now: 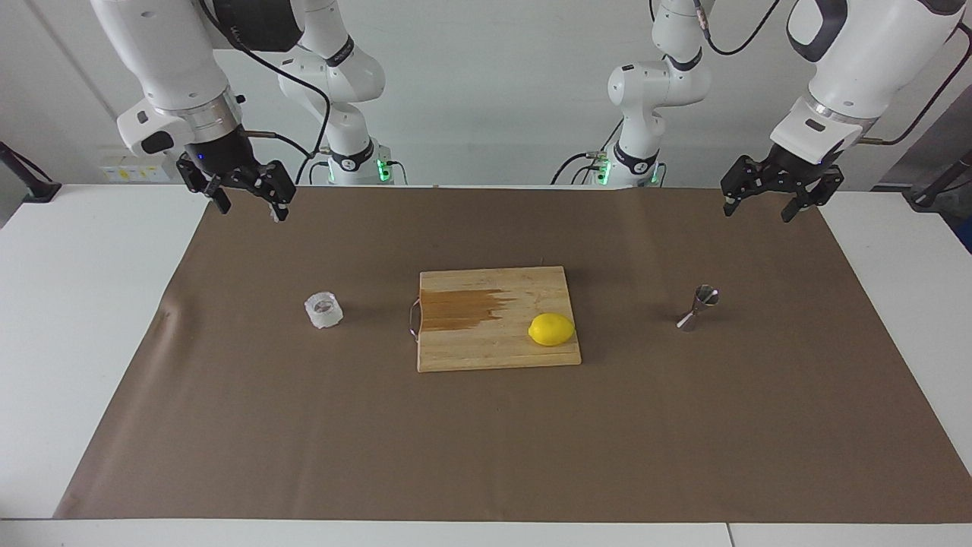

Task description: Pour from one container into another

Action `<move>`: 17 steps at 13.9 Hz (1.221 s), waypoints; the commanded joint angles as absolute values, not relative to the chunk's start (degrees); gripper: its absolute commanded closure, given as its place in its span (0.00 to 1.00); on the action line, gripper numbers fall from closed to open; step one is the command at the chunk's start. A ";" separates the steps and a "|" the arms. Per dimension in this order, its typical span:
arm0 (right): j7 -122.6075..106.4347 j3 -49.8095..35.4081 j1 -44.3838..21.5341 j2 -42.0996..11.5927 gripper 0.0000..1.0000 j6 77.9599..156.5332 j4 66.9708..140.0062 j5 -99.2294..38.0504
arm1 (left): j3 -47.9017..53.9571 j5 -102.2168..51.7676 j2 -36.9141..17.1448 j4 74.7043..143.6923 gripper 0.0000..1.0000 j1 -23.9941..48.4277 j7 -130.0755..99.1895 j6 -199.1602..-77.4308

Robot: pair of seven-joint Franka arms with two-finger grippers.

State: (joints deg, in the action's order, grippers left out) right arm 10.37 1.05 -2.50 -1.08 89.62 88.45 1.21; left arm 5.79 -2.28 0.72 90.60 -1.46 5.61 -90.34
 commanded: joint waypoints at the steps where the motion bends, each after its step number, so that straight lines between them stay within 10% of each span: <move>1: 9.49 0.88 -1.85 0.00 0.00 89.03 89.30 0.88 | 5.10 -2.81 1.93 91.67 0.00 -1.14 6.23 -90.79; 17: 9.49 0.79 -1.85 0.00 0.00 89.03 89.30 0.88 | 4.92 -3.95 1.32 101.85 0.00 -4.13 -11.12 -101.50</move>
